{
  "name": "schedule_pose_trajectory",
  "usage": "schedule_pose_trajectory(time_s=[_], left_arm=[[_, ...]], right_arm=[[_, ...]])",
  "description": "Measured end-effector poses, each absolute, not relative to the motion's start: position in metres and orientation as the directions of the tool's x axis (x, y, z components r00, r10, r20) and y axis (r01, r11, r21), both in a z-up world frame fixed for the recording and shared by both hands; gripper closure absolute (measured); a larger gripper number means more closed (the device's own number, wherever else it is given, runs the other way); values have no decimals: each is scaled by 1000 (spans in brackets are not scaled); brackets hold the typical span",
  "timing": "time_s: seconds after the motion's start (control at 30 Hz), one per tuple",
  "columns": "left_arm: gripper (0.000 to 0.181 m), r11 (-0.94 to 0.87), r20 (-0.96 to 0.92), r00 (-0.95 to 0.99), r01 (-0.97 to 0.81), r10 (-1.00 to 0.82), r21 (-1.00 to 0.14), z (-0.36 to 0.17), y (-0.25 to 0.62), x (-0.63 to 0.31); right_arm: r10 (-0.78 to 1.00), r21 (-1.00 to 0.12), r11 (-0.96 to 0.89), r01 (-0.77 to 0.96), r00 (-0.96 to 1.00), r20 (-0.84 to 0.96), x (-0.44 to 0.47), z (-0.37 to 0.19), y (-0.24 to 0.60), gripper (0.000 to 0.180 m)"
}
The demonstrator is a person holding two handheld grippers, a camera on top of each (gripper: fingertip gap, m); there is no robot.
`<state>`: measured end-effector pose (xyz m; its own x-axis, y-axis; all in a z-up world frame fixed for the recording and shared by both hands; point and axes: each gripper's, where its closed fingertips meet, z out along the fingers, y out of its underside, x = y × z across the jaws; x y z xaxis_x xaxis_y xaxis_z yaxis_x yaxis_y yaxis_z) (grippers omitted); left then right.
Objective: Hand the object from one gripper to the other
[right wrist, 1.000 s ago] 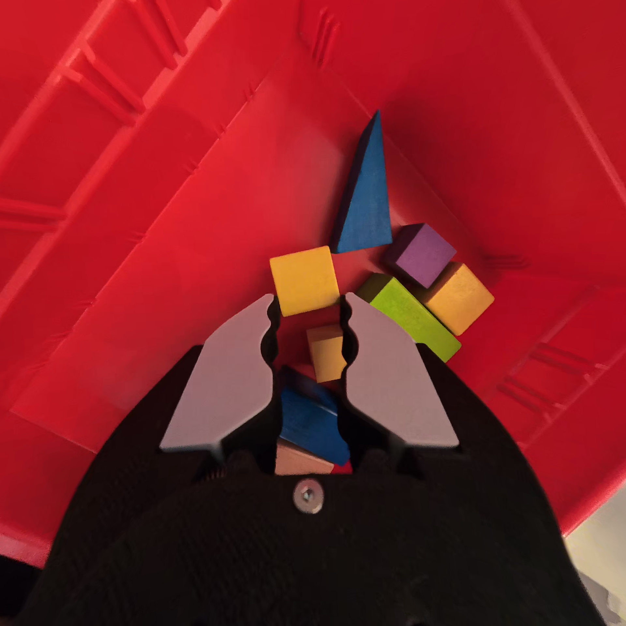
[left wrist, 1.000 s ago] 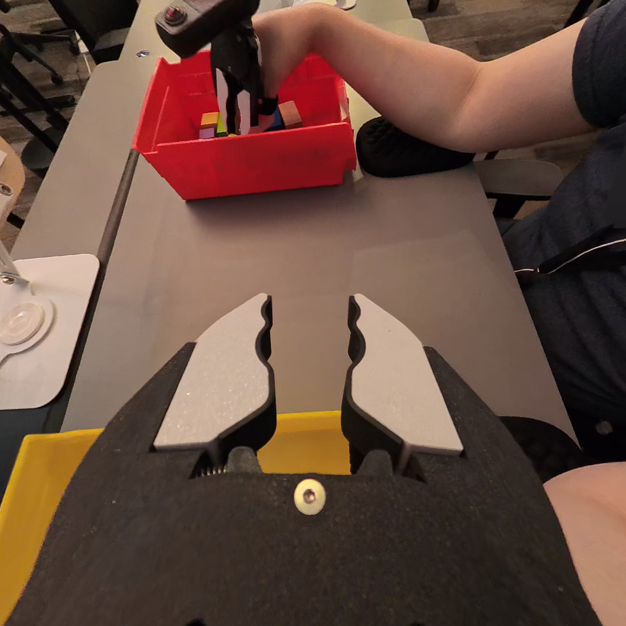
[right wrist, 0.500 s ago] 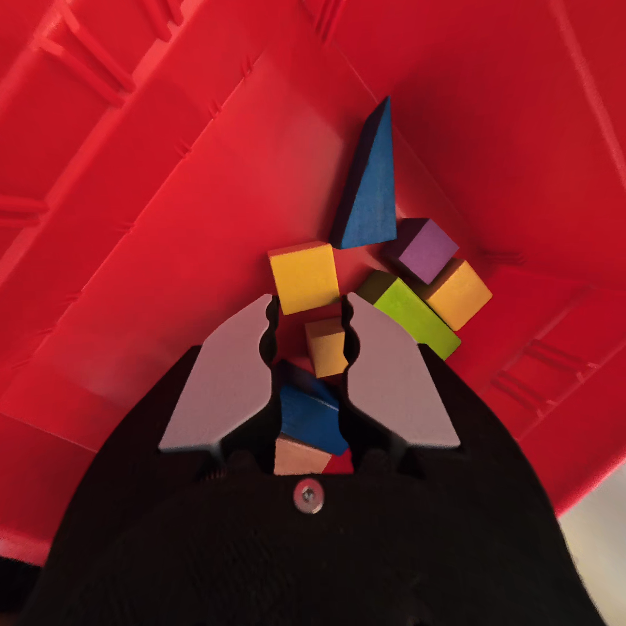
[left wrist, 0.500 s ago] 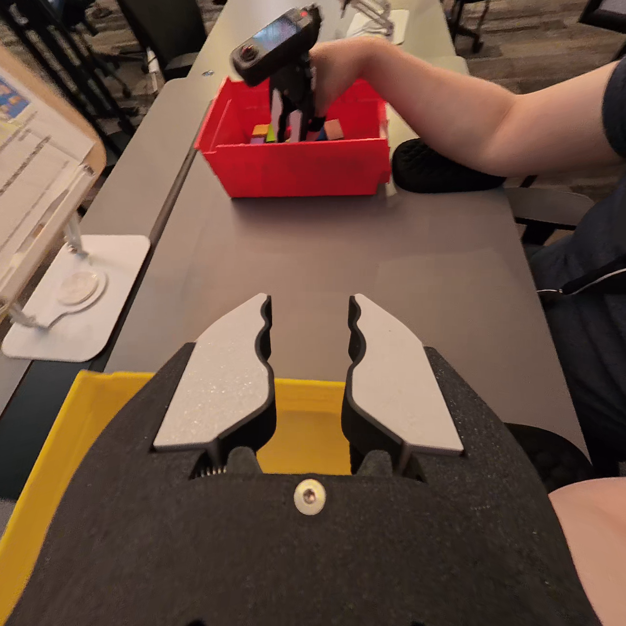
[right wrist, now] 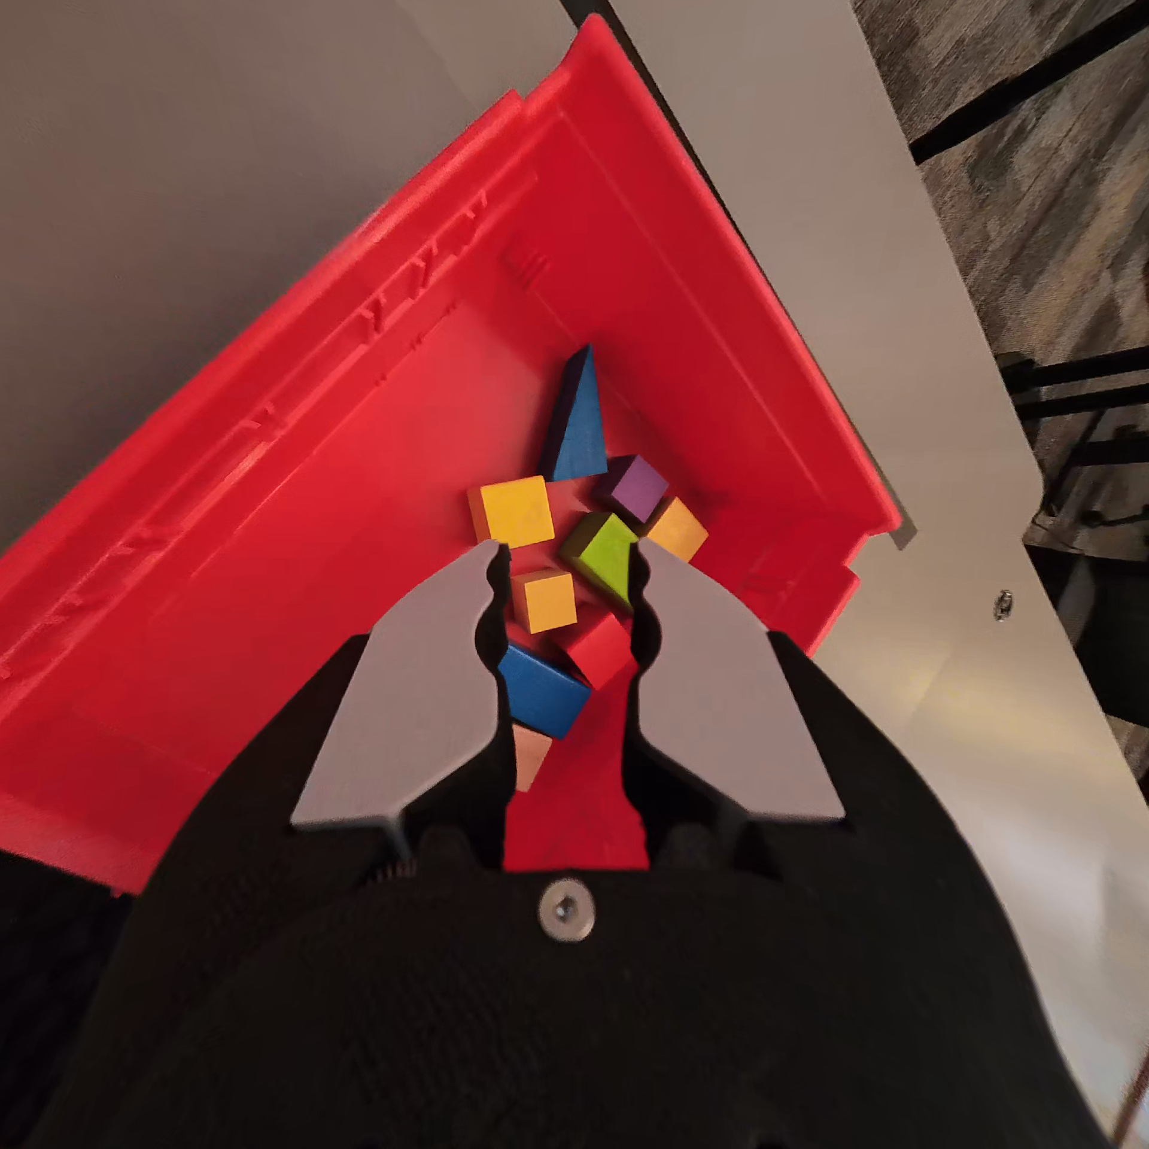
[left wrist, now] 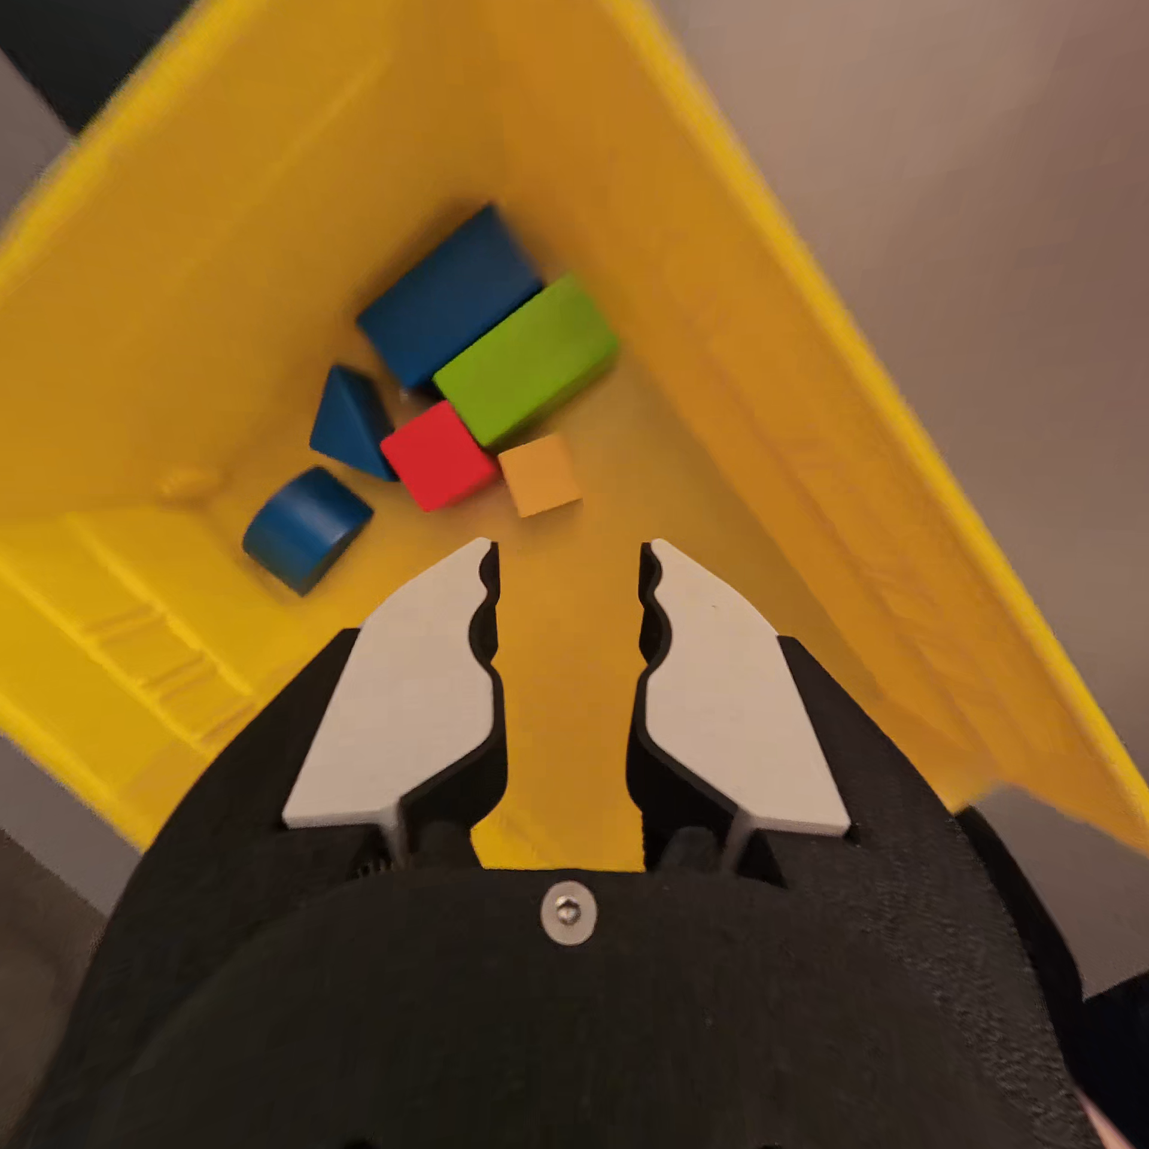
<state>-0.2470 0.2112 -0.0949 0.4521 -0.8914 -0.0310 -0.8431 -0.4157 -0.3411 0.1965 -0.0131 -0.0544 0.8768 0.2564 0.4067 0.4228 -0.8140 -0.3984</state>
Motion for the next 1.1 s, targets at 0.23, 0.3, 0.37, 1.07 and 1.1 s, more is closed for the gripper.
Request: schedule_pose_trajectory(time_s=[0.23,0.3,0.37,1.07,1.1], left_arm=[[137,-572,-28,599,-776,-800,-265,-125,227,-241],[137,-579,-55,607,-778,-793,-246,-130,230,-243],[137,-582,-41,607,-777,-794,-241,-135,230,-240],[153,-499,210,465,-680,-860,-538,-43,201,-239],[153,-455,266,371,-661,-890,-598,-24,184,-231]], right_arm=[[263,-370,-817,442,857,444,196,-52,-15,142],[259,-364,-822,439,856,447,199,-52,-16,142],[253,-361,-826,433,857,448,201,-52,-18,142],[257,-610,-473,636,761,595,125,30,25,142],[284,-639,-371,674,737,613,102,40,31,141]])
